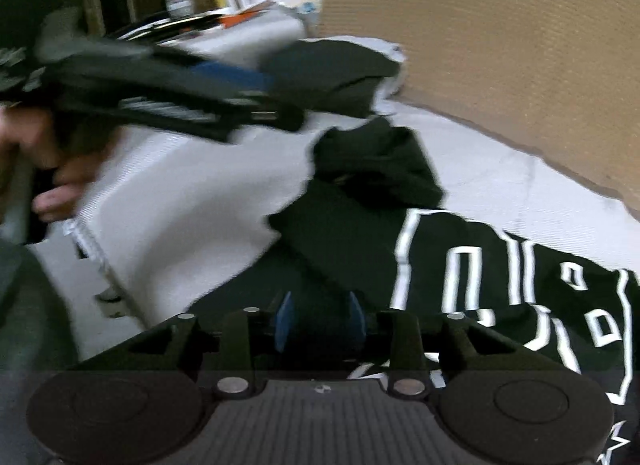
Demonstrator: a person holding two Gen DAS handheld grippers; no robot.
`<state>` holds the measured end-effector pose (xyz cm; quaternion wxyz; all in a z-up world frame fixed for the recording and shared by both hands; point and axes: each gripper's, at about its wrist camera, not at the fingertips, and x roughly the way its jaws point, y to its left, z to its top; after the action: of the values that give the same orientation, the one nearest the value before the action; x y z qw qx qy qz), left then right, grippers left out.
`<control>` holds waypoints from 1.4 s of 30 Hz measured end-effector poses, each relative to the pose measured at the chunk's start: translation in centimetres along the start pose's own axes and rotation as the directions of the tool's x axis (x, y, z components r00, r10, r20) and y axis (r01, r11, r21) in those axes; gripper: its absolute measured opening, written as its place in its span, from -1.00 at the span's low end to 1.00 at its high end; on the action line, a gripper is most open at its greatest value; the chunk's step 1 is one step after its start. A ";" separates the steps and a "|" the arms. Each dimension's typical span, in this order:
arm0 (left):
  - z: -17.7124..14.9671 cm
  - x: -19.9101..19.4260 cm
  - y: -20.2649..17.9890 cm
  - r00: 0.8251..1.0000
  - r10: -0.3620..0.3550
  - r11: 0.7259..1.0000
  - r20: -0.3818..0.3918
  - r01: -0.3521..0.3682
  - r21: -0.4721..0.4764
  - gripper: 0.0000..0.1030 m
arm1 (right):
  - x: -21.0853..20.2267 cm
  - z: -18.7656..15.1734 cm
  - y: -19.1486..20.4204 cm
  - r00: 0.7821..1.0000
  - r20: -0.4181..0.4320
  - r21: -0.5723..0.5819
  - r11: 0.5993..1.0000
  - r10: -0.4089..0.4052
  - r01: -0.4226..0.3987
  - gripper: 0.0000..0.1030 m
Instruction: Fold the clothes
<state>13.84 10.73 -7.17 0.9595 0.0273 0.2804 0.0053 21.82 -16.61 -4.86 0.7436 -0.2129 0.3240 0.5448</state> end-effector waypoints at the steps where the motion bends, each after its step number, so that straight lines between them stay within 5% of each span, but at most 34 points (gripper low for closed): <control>1: 0.0 0.0 0.4 1.000 0.001 1.000 -0.007 -0.002 -0.021 0.32 | 0.1 0.1 -0.6 1.000 0.002 0.007 1.000 -0.017 0.017 -0.31; 8: 0.8 0.8 0.8 0.998 0.046 0.995 0.036 -0.043 -0.095 0.32 | 1.2 0.4 -5.4 0.994 0.017 0.052 0.993 -0.105 0.104 -0.23; 13: 0.9 3.6 -2.4 1.000 0.004 0.998 -0.001 -0.004 0.060 0.34 | 2.8 0.9 -9.5 0.988 0.013 -0.022 0.988 -0.155 0.155 0.08; 18: -1.3 6.6 -5.2 0.993 -0.038 0.969 -0.116 0.065 0.238 0.35 | 5.5 1.8 -13.5 0.982 -0.031 -0.165 0.970 -0.187 0.179 0.14; 21: -2.7 7.9 -5.3 0.981 -0.072 0.961 -0.181 0.116 0.249 0.35 | 7.9 2.4 -15.8 0.984 -0.093 -0.238 0.963 -0.151 0.125 0.15; 26: -3.7 7.8 -3.4 0.975 -0.143 0.976 -0.171 0.167 0.138 0.35 | 11.3 3.2 -18.1 0.978 -0.196 -0.305 0.952 -0.076 0.013 0.15; 31: -4.0 8.5 -2.6 0.970 -0.148 0.982 -0.192 0.167 0.087 0.35 | 13.6 4.0 -19.2 0.966 -0.251 -0.420 0.906 -0.057 -0.056 0.52; 33: -4.1 9.1 -2.6 0.966 -0.147 0.982 -0.212 0.168 0.085 0.35 | 14.1 4.5 -20.2 0.963 -0.263 -0.416 0.907 -0.052 -0.065 0.63; 38: -4.4 10.1 -2.9 0.958 -0.142 0.981 -0.249 0.170 0.095 0.35 | 15.6 5.4 -23.0 0.928 -0.367 -0.195 0.971 0.060 -0.140 0.75; 42: -4.8 10.5 -2.9 0.955 -0.138 0.980 -0.264 0.170 0.103 0.35 | 14.5 5.0 -22.5 0.910 -0.391 -0.185 0.957 0.138 -0.225 0.39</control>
<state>20.15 8.38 -17.01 0.9092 0.0644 0.4027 -0.0836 47.29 -10.64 -12.55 0.5848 -0.3647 0.4142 0.5945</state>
